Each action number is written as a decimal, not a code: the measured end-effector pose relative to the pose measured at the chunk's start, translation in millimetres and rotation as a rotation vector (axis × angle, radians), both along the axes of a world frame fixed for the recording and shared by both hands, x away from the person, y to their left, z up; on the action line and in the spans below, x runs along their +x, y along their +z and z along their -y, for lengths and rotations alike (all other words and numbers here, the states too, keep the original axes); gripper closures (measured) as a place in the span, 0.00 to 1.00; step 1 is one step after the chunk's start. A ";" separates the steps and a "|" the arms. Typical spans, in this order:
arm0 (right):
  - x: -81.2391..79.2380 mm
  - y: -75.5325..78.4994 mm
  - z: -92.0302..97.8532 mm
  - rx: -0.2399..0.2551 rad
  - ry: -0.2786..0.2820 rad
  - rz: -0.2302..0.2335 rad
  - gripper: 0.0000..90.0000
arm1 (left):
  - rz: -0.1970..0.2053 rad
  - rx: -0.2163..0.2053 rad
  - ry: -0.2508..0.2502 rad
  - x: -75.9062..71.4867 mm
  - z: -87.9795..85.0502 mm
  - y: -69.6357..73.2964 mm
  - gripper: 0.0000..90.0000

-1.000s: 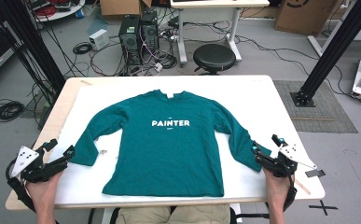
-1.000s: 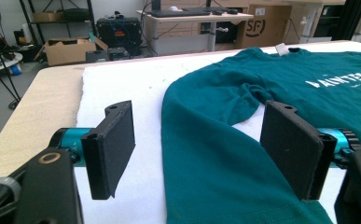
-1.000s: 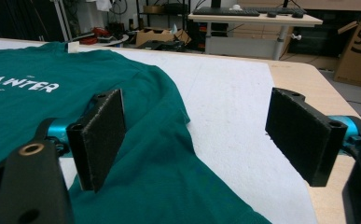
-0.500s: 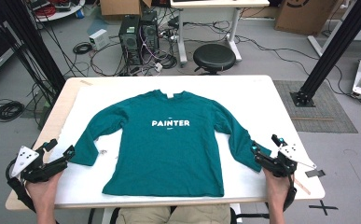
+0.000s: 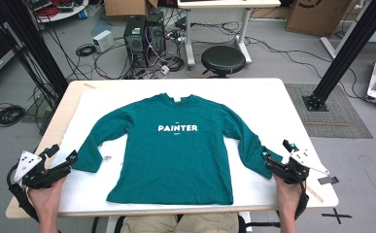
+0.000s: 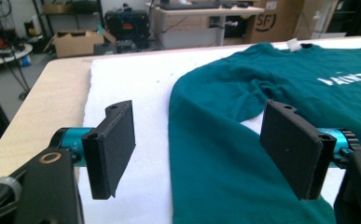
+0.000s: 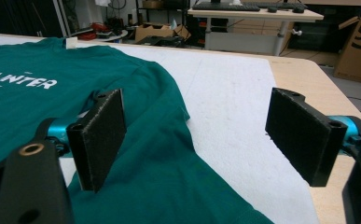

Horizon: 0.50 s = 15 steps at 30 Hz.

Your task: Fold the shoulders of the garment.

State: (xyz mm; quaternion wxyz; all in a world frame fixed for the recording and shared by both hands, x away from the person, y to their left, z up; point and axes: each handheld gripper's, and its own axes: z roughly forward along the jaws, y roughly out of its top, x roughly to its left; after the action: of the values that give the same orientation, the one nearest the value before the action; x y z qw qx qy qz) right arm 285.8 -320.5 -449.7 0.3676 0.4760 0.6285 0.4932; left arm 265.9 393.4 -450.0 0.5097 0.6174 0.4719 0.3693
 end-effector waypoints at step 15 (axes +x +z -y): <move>-0.1 0.2 -0.6 0.012 -0.007 -0.015 0.23 | -0.055 -0.009 0.002 4.3 0.1 1.4 0.38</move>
State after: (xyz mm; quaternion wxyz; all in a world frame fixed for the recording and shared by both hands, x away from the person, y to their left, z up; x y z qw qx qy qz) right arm 285.7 -320.0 -449.5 0.3618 0.4842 0.6265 0.4920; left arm 270.2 393.3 -448.5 0.4990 0.6246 0.4880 0.3503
